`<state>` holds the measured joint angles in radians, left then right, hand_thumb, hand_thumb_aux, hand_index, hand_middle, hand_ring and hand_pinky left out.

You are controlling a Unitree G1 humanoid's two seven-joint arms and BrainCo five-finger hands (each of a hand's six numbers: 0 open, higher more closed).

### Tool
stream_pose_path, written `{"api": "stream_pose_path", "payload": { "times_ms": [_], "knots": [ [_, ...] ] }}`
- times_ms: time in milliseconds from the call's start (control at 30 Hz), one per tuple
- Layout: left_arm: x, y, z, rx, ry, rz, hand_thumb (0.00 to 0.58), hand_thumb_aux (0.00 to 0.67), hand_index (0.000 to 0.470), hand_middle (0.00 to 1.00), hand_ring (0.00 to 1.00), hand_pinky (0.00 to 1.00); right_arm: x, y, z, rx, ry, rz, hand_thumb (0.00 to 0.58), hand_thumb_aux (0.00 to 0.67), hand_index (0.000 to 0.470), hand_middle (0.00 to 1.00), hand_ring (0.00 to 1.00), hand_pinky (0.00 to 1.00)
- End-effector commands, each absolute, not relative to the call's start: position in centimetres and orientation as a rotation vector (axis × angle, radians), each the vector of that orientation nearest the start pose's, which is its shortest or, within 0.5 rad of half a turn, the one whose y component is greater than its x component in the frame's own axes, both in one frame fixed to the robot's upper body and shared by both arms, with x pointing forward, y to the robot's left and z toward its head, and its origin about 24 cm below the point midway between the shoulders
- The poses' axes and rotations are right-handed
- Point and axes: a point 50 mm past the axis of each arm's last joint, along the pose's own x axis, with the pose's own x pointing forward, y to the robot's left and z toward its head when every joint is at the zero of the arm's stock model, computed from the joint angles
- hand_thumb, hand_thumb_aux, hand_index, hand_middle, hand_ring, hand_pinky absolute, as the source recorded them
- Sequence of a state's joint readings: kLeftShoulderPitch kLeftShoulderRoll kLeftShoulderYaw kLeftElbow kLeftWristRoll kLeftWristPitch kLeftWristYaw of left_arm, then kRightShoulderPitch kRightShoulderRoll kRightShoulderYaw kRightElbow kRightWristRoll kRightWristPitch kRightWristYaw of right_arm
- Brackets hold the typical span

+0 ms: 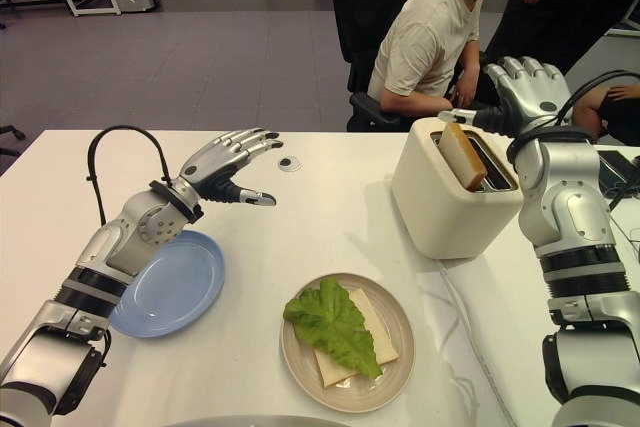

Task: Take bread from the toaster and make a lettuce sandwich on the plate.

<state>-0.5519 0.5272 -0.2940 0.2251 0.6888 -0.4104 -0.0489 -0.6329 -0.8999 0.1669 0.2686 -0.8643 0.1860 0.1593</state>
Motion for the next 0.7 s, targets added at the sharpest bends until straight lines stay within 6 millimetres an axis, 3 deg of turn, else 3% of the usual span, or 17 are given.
{"api": "stream_pose_path", "payload": {
  "times_ms": [33, 100, 133, 167, 200, 267, 300, 333, 433, 700],
  "knots": [
    [32.2, 13.7, 14.7, 1.302, -0.636, -0.433, 0.000, 0.000, 0.000, 0.00, 0.00, 0.00, 33.7, -29.2, 21.7, -1.716, 0.061, -0.223, 0.000, 0.000, 0.000, 0.00, 0.00, 0.00],
    [32.2, 13.8, 14.7, 1.303, -0.633, -0.429, 0.000, 0.000, 0.000, 0.00, 0.00, 0.00, 33.8, -29.4, 21.1, -1.716, 0.094, -0.204, 0.000, 0.000, 0.000, 0.00, 0.00, 0.00],
    [32.3, 13.8, 14.6, 1.311, -0.636, -0.427, 0.000, 0.000, 0.000, 0.00, 0.00, 0.00, 33.8, -29.5, 20.8, -1.715, 0.110, -0.193, 0.190, 0.121, 0.085, 0.00, 0.00, 0.00],
    [32.4, 13.9, 14.5, 1.317, -0.637, -0.425, 0.000, 0.000, 0.000, 0.00, 0.00, 0.00, 33.7, -29.5, 20.5, -1.703, 0.124, -0.176, 0.234, 0.152, 0.107, 0.00, 0.00, 0.00],
    [32.6, 14.1, 14.5, 1.318, -0.633, -0.418, 0.000, 0.000, 0.000, 0.00, 0.00, 0.00, 33.6, -29.4, 20.1, -1.698, 0.136, -0.151, 0.441, 0.342, 0.240, 0.00, 0.00, 0.00],
    [32.8, 14.7, 14.2, 1.323, -0.618, -0.399, 0.000, 0.000, 0.000, 0.00, 0.00, 0.00, 33.5, -28.4, 18.9, -1.669, 0.163, -0.035, 0.519, 0.452, 0.317, 0.00, 0.00, 0.00],
    [32.9, 14.9, 14.1, 1.325, -0.613, -0.393, 0.000, 0.000, 0.000, 0.00, 0.00, 0.00, 33.2, -27.8, 18.0, -1.634, 0.197, 0.047, 0.562, 0.552, 0.387, 0.00, 0.00, 0.00],
    [33.0, 15.1, 14.1, 1.326, -0.609, -0.386, 0.000, 0.000, 0.000, 0.00, 0.00, 0.00, 32.8, -27.3, 16.9, -1.610, 0.239, 0.133, 0.580, 0.670, 0.470, 0.00, 0.00, 0.00],
    [33.2, 15.6, 14.3, 1.326, -0.607, -0.362, 0.000, 0.000, 0.000, 0.00, 0.00, 0.00, 32.0, -26.1, 15.5, -1.540, 0.289, 0.290, 0.580, 0.670, 0.470, 0.00, 0.00, 0.00],
    [33.0, 15.4, 13.6, 1.333, -0.605, -0.369, 0.000, 0.000, 0.000, 0.00, 0.00, 0.00, 32.4, -26.9, 16.6, -1.559, 0.297, 0.209, 0.580, 0.670, 0.470, 0.00, 0.00, 0.00]
  ]
}}
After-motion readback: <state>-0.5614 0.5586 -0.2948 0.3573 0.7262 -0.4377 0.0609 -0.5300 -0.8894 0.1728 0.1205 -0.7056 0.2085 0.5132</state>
